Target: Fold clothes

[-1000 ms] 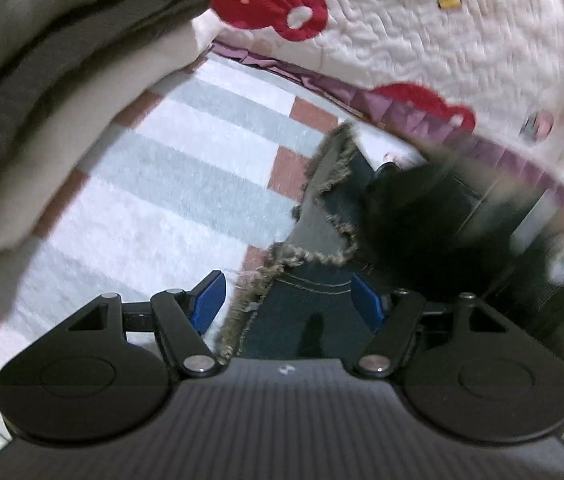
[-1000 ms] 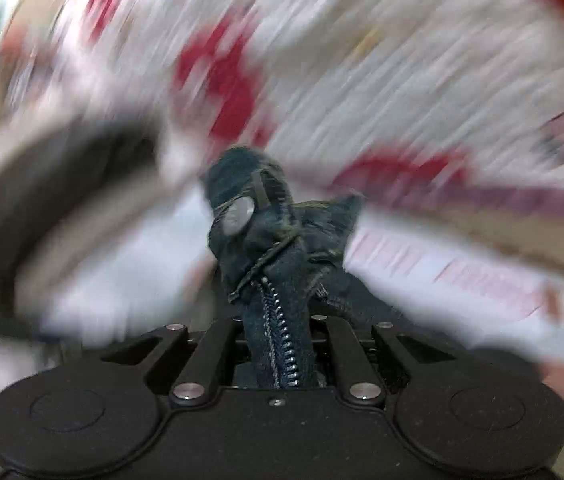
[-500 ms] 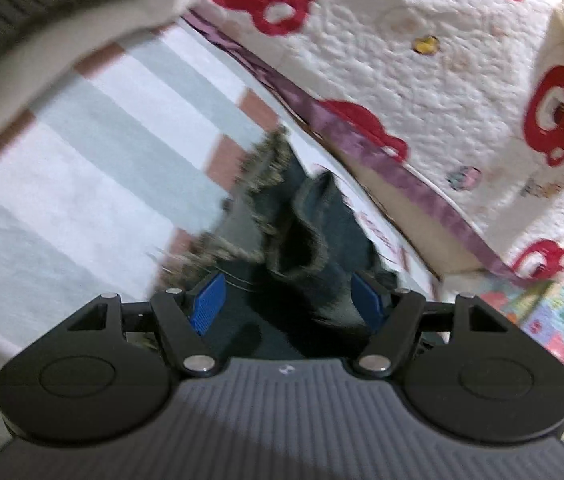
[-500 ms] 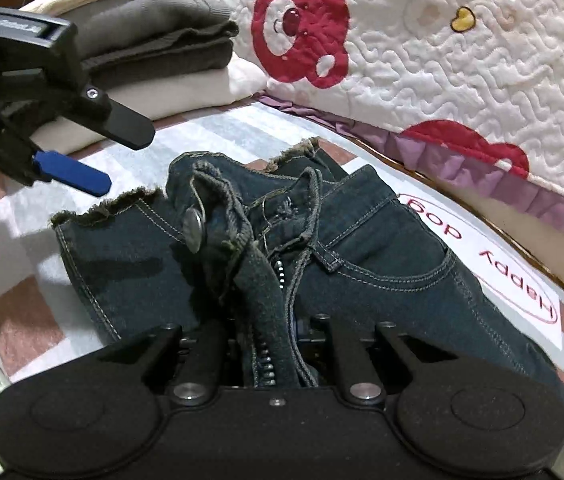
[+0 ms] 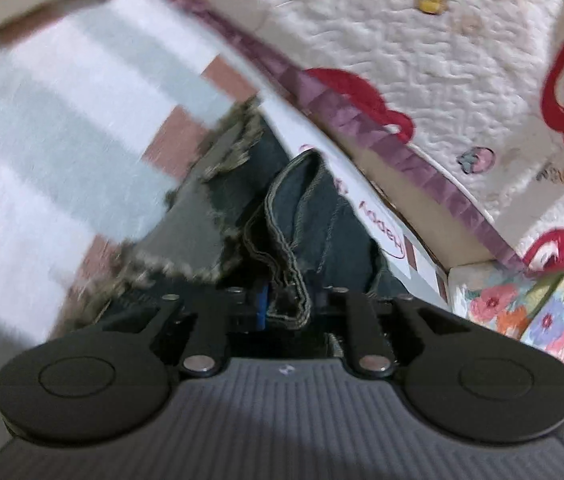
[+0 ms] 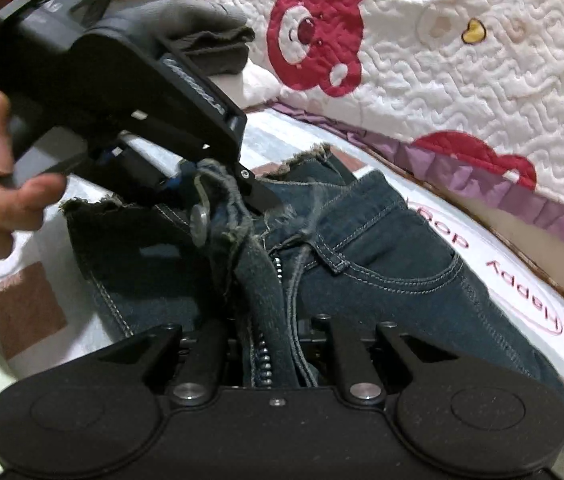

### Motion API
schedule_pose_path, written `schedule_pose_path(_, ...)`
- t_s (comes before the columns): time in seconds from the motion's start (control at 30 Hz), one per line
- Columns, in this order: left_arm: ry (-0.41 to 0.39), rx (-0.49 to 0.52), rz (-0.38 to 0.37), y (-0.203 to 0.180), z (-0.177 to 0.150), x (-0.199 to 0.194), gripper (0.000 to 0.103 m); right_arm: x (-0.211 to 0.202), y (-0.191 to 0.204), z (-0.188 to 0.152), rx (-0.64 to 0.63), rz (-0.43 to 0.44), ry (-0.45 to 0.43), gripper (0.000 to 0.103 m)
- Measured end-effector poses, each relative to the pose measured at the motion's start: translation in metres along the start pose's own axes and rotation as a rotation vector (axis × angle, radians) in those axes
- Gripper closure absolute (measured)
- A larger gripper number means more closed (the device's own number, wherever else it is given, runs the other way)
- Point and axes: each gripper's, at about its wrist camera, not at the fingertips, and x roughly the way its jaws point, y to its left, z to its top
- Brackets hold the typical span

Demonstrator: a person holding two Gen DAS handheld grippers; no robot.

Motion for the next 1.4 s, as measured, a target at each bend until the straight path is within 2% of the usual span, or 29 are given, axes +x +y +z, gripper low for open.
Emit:
schedule_pose_path(0.17, -0.139, 0.302, 0.027, -0.058, 0.002, -0.036, 0.092, -0.020, 0.005, 0.006, -0.030, -0.026, -0.107, 0.090)
schedule_pose_path(0.27, -0.195, 0.412, 0.044, -0.079, 0.008, -0.050, 0.092, -0.029, 0.011, 0.012, -0.048, -0.018, -0.160, 0.089)
schedule_pose_path(0.4, -0.196, 0.382, 0.067, -0.067, 0.014, -0.054, 0.092, -0.018, 0.021, 0.024, -0.084, 0.002, -0.133, 0.089)
schedule_pose_path(0.5, -0.156, 0.341, 0.100, -0.037, 0.012, -0.054, 0.093, -0.007, 0.029, 0.022, -0.097, 0.012, -0.105, 0.089)
schedule_pose_path(0.6, -0.117, 0.246, 0.067, -0.012, 0.012, -0.054, 0.093, -0.002, 0.036, 0.018, -0.095, 0.015, -0.086, 0.089)
schedule_pose_path(0.77, -0.163, 0.293, 0.035, -0.024, 0.016, -0.061, 0.093, -0.006, 0.036, 0.023, -0.055, -0.023, -0.117, 0.090)
schedule_pose_path(0.87, -0.172, 0.311, -0.003, -0.029, 0.024, -0.069, 0.093, -0.011, 0.049, 0.025, -0.139, -0.102, -0.181, 0.090)
schedule_pose_path(0.93, -0.093, 0.327, 0.079, -0.022, 0.022, -0.059, 0.092, -0.003, 0.056, 0.024, -0.174, -0.102, -0.153, 0.090)
schedule_pose_path(1.0, 0.016, 0.310, 0.221, -0.005, 0.016, -0.042, 0.092, 0.012, 0.057, 0.022, -0.144, -0.058, -0.062, 0.088)
schedule_pose_path(1.07, 0.081, 0.277, 0.303, 0.018, 0.008, -0.032, 0.089, 0.017, 0.060, 0.021, -0.125, -0.050, -0.009, 0.079)
schedule_pose_path(1.13, 0.074, 0.204, 0.259, 0.033, 0.007, -0.035, 0.088, 0.020, 0.063, 0.021, -0.107, -0.039, 0.034, 0.077)
schedule_pose_path(1.2, 0.060, 0.195, 0.256, 0.035, 0.011, -0.038, 0.088, 0.014, 0.062, 0.022, -0.094, -0.024, 0.040, 0.074)
schedule_pose_path(1.33, 0.057, 0.226, 0.304, 0.035, 0.011, -0.035, 0.088, -0.002, 0.058, 0.018, -0.074, 0.039, 0.036, 0.067)
schedule_pose_path(1.4, 0.055, 0.226, 0.312, 0.032, 0.011, -0.039, 0.087, -0.012, 0.057, 0.014, -0.064, 0.074, 0.028, 0.067)
